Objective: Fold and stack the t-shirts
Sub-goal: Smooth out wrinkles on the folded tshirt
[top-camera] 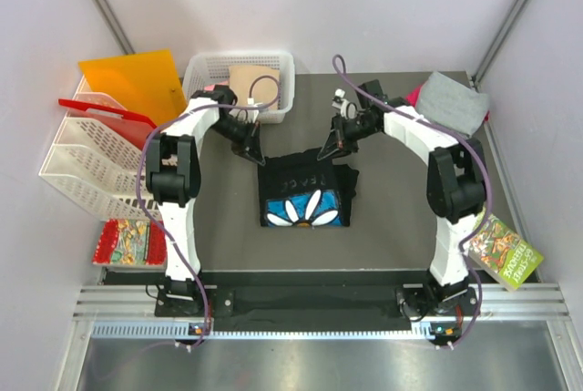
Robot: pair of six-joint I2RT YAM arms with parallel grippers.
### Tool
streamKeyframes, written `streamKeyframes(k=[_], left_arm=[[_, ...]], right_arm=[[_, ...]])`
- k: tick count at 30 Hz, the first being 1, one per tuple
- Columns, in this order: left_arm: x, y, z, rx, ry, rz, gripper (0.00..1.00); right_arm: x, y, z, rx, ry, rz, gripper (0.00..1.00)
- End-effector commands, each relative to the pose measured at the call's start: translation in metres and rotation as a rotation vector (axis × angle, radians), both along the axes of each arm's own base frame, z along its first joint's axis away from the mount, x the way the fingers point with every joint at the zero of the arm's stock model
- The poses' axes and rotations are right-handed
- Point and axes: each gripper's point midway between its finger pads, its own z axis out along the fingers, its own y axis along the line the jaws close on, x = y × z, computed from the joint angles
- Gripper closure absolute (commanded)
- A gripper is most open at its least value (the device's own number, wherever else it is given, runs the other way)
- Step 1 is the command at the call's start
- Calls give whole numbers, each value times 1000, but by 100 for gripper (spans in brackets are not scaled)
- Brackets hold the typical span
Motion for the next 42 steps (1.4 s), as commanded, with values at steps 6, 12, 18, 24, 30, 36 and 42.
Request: streamKeyframes(k=[6,12,18,24,30,36,42], left_arm=[[4,-39,69,-88,-161,-102,100],[-2,-71,63,-77,-167,-187,100],[5,-75,58,-51,-182,-193,100],[5,-70,50,-19,-177,-197,100],[3,-67,43,-3,-168,-198,100],[5,-68,39,-2,-174,-197,100],[12,-66,25,27,-176,-191,100]], right_arm=[[-29,-12,18,-24,-54,6,100],[-33,-28,2,-81,-46,-14,100],[-15,-57,2,-106,-63,-90,100],[-2,-87,-7,-130,-53,-157,100],[1,-87,-27,-126,-9,-157,100],[10,-85,-38,-125,2,-154,100],[29,-84,-52,-134,4,-151,95]])
